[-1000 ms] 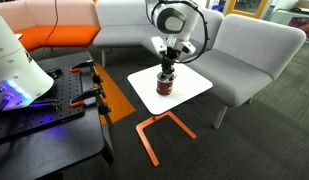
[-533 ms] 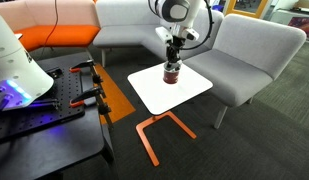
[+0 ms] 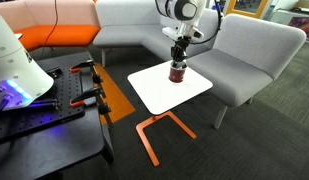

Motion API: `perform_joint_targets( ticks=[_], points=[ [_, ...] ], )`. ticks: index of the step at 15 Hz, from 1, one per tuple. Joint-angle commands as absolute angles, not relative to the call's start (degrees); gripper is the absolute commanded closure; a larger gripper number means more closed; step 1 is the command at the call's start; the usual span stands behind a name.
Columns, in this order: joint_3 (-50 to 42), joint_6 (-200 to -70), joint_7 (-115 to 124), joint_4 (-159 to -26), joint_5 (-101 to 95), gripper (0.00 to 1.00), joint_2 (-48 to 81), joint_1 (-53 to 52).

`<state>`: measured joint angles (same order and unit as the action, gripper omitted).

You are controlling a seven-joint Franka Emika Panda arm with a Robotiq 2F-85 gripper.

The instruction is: Move the red mug backwards

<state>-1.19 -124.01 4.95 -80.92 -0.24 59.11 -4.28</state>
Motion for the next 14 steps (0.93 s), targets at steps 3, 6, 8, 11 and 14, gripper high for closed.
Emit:
perform_joint_targets(
  ticks=[3, 6, 8, 11, 14],
  points=[
    [-2.0, -116.9, 6.1, -66.3, -3.3, 0.97, 67.1, -6.8],
    [-2.1, -114.8, 6.2, -61.3, -3.5, 0.97, 69.9, -7.6],
    [-2.4, -113.6, 7.2, -59.1, -3.7, 0.97, 71.6, -8.3],
    [-3.5, -116.8, 11.5, -59.1, -3.8, 0.97, 72.6, -9.6],
    [-5.2, -120.7, 16.0, -62.6, -3.6, 0.64, 70.5, -10.9]
  ],
)
